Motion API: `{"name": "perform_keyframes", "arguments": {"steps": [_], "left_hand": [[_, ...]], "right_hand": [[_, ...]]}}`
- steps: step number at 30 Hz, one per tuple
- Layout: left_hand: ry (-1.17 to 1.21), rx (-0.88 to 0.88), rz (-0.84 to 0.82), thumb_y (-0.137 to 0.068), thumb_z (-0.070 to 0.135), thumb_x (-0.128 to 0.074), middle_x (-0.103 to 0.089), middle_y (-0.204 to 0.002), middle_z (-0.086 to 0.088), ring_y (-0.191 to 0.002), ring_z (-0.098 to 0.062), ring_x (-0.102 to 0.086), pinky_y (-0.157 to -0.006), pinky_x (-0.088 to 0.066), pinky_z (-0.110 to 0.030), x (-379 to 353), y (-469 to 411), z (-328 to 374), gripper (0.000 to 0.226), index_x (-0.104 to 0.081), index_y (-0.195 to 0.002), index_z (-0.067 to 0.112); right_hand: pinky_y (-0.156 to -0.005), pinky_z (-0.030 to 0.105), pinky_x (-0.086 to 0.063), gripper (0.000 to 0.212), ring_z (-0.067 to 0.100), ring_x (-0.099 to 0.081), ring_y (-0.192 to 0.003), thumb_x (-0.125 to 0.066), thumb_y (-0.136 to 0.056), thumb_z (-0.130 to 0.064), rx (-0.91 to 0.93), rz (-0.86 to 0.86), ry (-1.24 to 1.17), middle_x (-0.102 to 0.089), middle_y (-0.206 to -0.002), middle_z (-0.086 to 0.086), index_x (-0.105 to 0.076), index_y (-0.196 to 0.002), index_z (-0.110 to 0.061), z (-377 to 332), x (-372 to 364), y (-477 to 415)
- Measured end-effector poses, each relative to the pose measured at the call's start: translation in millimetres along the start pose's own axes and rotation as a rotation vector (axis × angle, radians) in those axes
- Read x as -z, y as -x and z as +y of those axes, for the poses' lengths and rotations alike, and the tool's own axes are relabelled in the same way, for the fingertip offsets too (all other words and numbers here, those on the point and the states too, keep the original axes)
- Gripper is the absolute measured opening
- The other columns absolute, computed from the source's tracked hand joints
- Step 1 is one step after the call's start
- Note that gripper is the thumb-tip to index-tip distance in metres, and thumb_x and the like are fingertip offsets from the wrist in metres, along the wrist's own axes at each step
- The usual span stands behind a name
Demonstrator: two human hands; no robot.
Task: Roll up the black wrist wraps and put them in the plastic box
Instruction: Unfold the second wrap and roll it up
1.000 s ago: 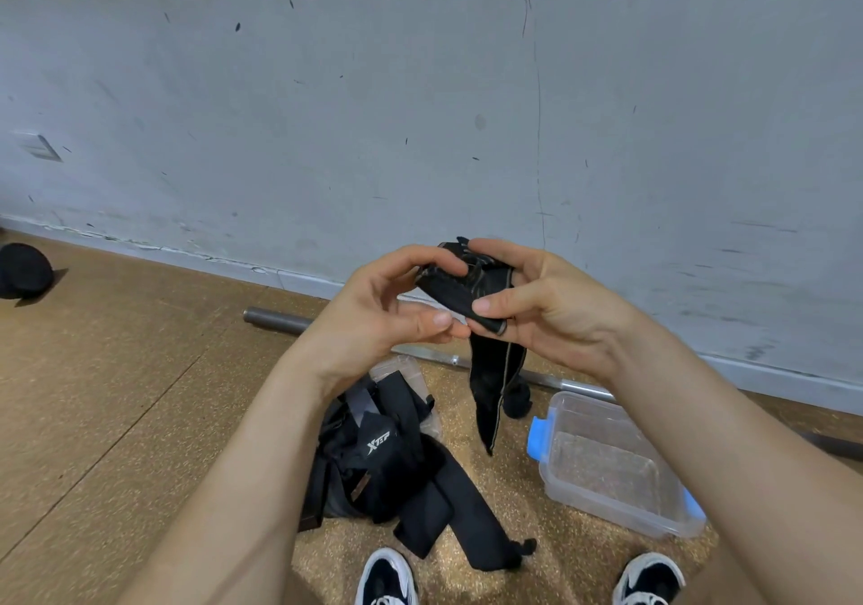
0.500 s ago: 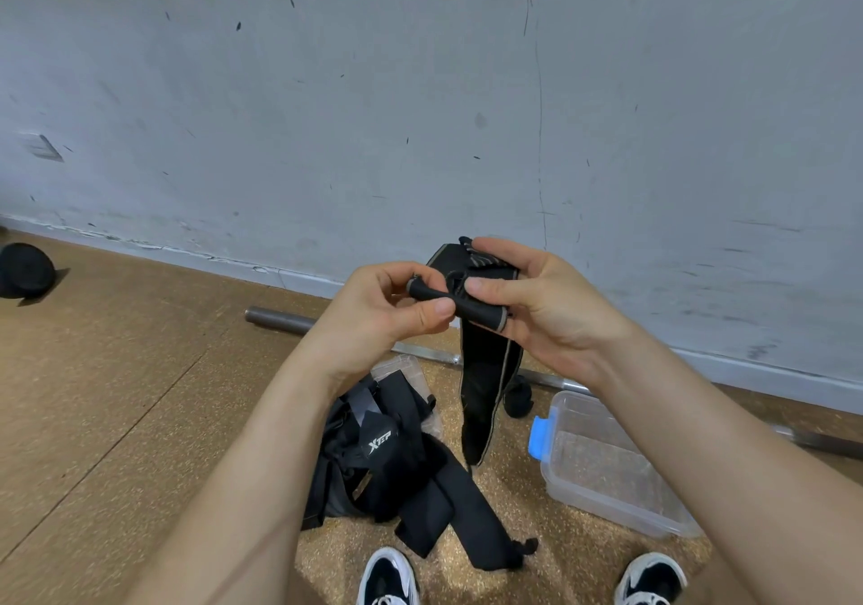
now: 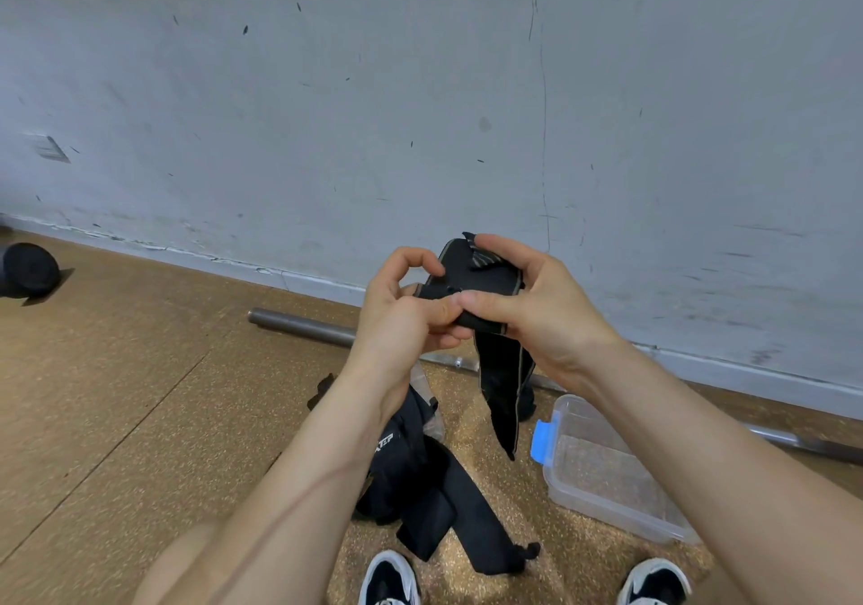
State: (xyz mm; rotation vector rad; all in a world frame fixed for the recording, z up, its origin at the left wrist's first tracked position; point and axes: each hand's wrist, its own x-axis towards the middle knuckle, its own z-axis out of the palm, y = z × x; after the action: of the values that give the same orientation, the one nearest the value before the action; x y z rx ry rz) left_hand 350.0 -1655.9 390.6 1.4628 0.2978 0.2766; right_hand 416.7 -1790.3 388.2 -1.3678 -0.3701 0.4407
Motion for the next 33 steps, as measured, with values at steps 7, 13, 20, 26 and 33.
{"name": "perform_keyframes", "arguments": {"steps": [7, 13, 20, 26, 33], "left_hand": [[0.113, -0.06, -0.448, -0.074, -0.005, -0.07, -0.068, -0.082, -0.006, -0.068, -0.022, -0.072, -0.068, -0.06, -0.028, 18.1, -1.3, 8.0, 0.037, -0.074, -0.094, 0.026], [-0.025, -0.2, -0.277, -0.068, 0.004, -0.075, -0.07, -0.075, 0.008, -0.068, -0.006, -0.066, -0.066, -0.054, -0.018, 16.1, -0.5, 9.2, 0.023, -0.073, -0.088, 0.015], [-0.033, -0.214, -0.144, -0.068, 0.014, -0.073, -0.072, -0.073, 0.003, -0.075, -0.009, -0.069, -0.074, -0.054, -0.02, 9.5, -2.4, 4.4, 0.02, -0.069, -0.088, 0.009], [-0.05, -0.122, -0.085, -0.072, 0.017, -0.077, -0.075, -0.077, -0.001, -0.078, -0.015, -0.072, -0.075, -0.055, -0.024, 7.4, -4.6, 1.8, 0.017, -0.072, -0.086, 0.007], [0.093, -0.01, 0.076, -0.078, -0.002, -0.077, -0.066, -0.077, -0.005, -0.073, -0.019, -0.065, -0.064, -0.051, -0.024, 2.1, -5.9, 0.4, 0.022, -0.062, -0.074, 0.014]], "right_hand": [[-0.074, 0.03, -0.06, 0.051, 0.023, -0.072, -0.091, -0.063, -0.084, 0.009, -0.127, -0.078, -0.295, -0.067, -0.119, 0.018, -0.056, -0.133, -0.004, -11.0, 9.3, -0.8], [-0.067, 0.024, -0.058, 0.047, 0.018, -0.073, -0.087, -0.06, -0.087, 0.007, -0.173, -0.111, -0.341, -0.066, -0.124, 0.02, -0.056, -0.133, -0.004, -11.2, 6.3, 0.3], [-0.061, 0.02, -0.057, 0.044, 0.018, -0.073, -0.079, -0.061, -0.09, 0.002, -0.175, -0.086, -0.332, -0.07, -0.115, 0.016, -0.056, -0.134, -0.006, -9.2, 2.4, 1.7], [-0.077, 0.026, -0.059, 0.038, 0.014, -0.072, -0.088, -0.06, -0.094, -0.002, -0.07, -0.015, 0.011, -0.073, -0.11, 0.006, -0.062, -0.129, -0.02, -4.1, -2.3, 0.5], [-0.092, 0.032, -0.057, 0.035, 0.017, -0.071, -0.104, -0.061, -0.094, -0.003, -0.044, 0.001, 0.033, -0.073, -0.114, 0.006, -0.065, -0.126, -0.014, -2.1, -8.4, 1.4]]}}
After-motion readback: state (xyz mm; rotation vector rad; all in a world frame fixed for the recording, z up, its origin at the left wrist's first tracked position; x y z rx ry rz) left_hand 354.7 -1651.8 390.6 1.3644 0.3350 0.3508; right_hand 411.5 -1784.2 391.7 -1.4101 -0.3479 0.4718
